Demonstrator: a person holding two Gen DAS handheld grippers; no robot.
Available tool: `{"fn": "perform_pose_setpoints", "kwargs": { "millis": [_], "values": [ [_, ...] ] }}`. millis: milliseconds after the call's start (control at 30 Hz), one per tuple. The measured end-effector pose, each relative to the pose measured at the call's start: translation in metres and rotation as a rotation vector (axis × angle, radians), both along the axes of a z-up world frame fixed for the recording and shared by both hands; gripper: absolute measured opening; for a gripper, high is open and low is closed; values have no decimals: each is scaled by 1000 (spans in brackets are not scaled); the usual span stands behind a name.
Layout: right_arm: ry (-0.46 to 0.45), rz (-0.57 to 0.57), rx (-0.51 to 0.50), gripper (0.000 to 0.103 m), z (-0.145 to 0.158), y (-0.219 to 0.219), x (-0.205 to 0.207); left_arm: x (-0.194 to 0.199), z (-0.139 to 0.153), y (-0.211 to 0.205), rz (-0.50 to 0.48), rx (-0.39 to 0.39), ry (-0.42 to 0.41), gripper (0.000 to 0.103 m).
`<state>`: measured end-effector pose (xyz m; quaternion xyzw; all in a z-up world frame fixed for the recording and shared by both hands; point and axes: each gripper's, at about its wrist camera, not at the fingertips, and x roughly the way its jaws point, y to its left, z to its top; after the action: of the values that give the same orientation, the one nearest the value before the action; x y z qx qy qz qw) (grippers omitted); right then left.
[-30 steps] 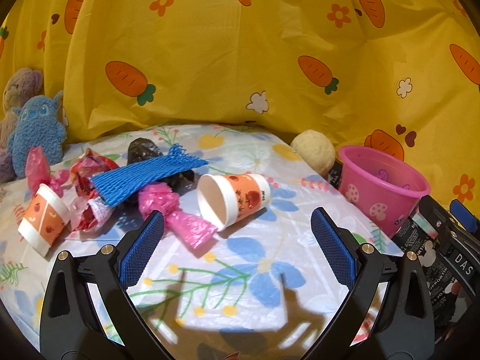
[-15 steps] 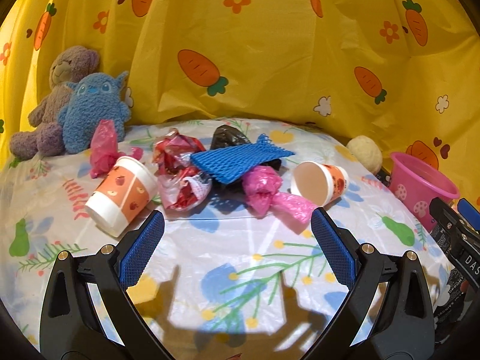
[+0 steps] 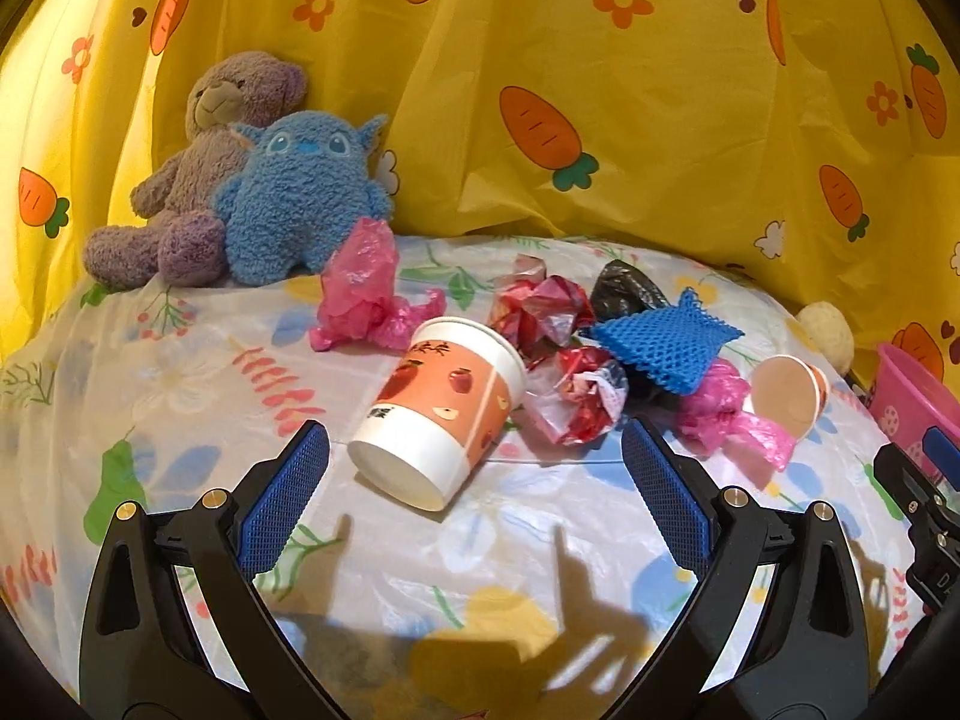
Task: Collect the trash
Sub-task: 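Move both open tools back toward the white paper cups and wrappers, then grasp the apple-print paper cup with the left tool while the right tool grasps the pink bag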
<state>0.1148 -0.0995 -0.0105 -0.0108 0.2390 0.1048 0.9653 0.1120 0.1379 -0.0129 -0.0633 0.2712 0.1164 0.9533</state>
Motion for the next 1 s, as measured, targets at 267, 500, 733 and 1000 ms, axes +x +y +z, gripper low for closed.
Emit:
{"fn": "perform_pose_setpoints", "kwargs": {
  "millis": [267,500,733,1000],
  "values": [
    [53,66,-8,85,-4,26,28,25,-10,17,-19,-33,51,96],
    [86,94,-50,85,-9,42,53,42,-22,30,-29,-116,112,87],
    [129,106,-65,82,-14,55,80,53,-33,39,-61,-204,176,63],
    [180,107,-83,77,-26,62,100,55,-39,48,-62,-271,181,56]
  ]
}}
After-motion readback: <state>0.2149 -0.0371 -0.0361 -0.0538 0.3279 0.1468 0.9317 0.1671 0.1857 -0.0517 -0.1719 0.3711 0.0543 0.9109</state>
